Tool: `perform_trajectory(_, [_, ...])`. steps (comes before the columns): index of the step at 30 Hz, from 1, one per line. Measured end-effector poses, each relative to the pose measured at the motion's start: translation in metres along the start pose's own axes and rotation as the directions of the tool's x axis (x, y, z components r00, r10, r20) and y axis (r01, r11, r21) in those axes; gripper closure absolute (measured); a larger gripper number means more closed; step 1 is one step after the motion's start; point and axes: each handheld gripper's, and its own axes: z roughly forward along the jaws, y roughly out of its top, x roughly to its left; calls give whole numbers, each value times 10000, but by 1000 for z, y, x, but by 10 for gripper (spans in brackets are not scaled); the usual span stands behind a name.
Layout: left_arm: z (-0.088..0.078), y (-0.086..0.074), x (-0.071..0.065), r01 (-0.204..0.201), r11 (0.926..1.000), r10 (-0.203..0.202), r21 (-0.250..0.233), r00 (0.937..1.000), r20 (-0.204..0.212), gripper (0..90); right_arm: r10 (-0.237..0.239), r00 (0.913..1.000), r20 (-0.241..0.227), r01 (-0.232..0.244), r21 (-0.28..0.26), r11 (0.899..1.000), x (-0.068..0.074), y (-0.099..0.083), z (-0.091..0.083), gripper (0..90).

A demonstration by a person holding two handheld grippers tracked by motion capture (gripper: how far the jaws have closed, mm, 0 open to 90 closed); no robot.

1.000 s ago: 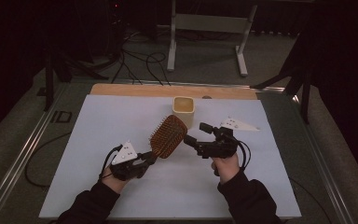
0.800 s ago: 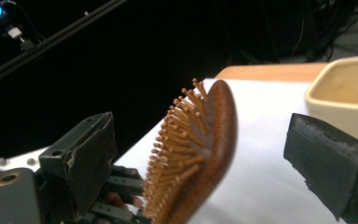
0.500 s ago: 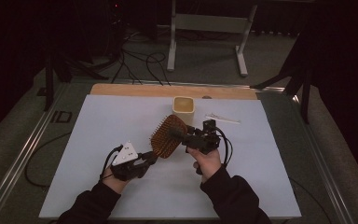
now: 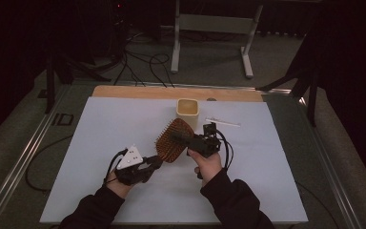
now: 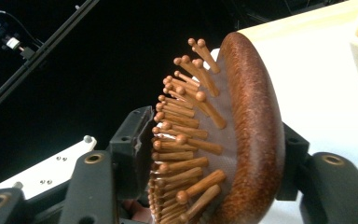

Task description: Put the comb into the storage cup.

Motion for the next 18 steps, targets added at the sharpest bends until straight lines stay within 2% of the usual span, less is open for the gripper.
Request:
perform_trajectory(10, [1, 0, 1, 81, 10000, -81, 52, 10000, 44, 739, -52, 10000, 64, 52, -27, 10000, 0, 0, 0, 479])
perform_trajectory(18, [3, 0, 2, 115, 9996, -121, 252, 9996, 239, 739, -36, 9997, 262, 37, -40, 10000, 4, -3, 0, 500])
